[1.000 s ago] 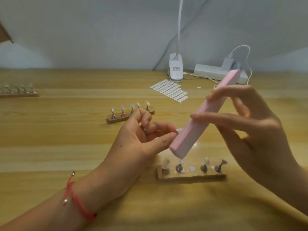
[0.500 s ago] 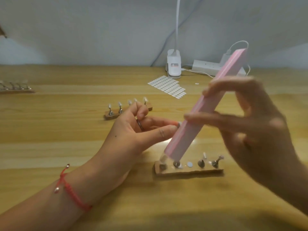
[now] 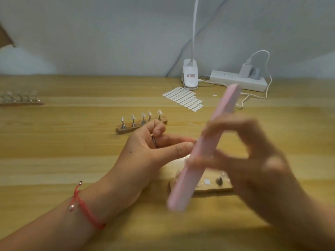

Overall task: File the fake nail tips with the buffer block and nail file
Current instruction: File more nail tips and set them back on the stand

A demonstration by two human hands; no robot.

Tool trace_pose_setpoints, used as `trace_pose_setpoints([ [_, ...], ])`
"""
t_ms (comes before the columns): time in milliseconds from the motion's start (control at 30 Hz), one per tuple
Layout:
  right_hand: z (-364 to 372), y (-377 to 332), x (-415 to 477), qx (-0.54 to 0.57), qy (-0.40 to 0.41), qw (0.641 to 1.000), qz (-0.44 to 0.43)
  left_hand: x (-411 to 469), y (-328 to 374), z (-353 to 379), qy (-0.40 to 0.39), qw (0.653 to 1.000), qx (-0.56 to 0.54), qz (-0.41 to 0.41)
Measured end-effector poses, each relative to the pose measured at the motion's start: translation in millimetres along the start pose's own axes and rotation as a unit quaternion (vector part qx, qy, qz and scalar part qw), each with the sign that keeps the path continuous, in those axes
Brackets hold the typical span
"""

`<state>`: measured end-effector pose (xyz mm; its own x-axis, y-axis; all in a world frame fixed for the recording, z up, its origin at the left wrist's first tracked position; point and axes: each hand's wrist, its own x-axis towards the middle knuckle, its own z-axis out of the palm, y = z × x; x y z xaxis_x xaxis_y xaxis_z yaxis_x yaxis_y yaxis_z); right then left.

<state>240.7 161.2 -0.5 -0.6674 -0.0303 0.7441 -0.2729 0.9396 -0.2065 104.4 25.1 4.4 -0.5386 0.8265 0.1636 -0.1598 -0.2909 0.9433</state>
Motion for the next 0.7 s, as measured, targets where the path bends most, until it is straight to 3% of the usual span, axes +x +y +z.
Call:
trace_pose_setpoints([
  [67, 5.0, -2.8, -4.4, -0.014, -0.023, 0.999, -0.035, 1.2, -1.8, -0.9, 0.006, 1.0, -0.007, 0.0],
  [200, -5.0, 8.2, 1.7, 0.005, -0.009, 1.0, 0.009, 2.7, -4.1, -3.7, 0.004, 1.0, 0.012, 0.013],
  [300, 6.2, 0.0, -3.6, 0.022, -0.039, 0.998, -0.042, 3.7, -5.4, -3.5, 0.01, 1.0, 0.008, 0.023],
  [467, -21.2, 40.9, 8.1, 0.034, 0.075, 0.992, 0.095, 2.9, -5.0, -2.4, 0.01, 0.999, 0.031, 0.039],
  [700, -18.6, 67.9, -3.8, 0.048, 0.1, 0.976, 0.187, -3.1, -6.7, 2.6, 0.002, 0.992, 0.099, 0.075],
])
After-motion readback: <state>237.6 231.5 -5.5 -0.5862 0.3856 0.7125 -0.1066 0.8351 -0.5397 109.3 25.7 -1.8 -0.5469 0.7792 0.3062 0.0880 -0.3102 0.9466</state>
